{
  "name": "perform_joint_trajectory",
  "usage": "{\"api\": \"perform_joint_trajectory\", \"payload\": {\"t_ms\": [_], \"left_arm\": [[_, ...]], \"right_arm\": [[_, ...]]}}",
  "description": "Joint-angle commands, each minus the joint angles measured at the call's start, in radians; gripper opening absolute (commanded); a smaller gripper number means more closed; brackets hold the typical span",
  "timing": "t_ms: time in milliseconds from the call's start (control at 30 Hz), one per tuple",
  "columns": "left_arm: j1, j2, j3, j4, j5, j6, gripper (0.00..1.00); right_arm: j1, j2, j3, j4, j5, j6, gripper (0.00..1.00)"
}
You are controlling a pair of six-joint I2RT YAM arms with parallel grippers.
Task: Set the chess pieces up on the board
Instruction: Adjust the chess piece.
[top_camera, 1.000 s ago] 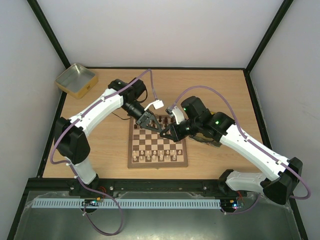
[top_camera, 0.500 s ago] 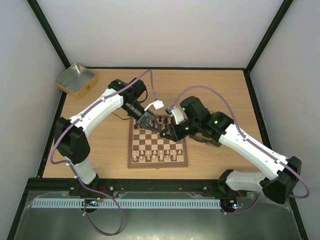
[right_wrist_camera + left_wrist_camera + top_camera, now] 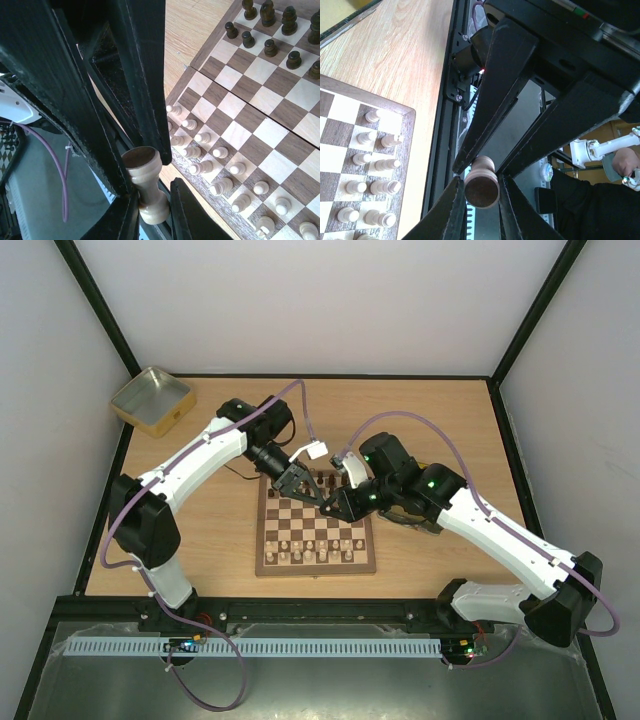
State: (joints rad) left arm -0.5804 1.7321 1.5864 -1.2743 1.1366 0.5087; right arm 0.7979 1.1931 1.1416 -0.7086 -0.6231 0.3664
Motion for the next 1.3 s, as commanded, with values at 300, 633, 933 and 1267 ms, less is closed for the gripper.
{"api": "perform_joint_trajectory", "payload": {"t_ms": [300, 633, 933, 1267], "left_arm": [[-0.027, -0.017, -0.009, -0.019, 0.056, 0.017, 0.02], [-0.026, -0.004, -0.005, -0.019, 0.051, 0.019, 0.02], [-0.027, 0.008, -0.003, -0.019, 0.047, 0.021, 0.02], [-0.024, 0.031, 0.003, -0.018, 0.042, 0.027, 0.02]], "right_arm": [[-0.009, 0.007, 0.024, 0.043, 0.073, -0.003, 0.27], [-0.009, -0.005, 0.026, 0.04, 0.083, -0.004, 0.34], [-0.01, -0.02, 0.028, 0.04, 0.073, -0.002, 0.41], [-0.01, -0.023, -0.003, 0.063, -0.035, -0.003, 0.42]]}}
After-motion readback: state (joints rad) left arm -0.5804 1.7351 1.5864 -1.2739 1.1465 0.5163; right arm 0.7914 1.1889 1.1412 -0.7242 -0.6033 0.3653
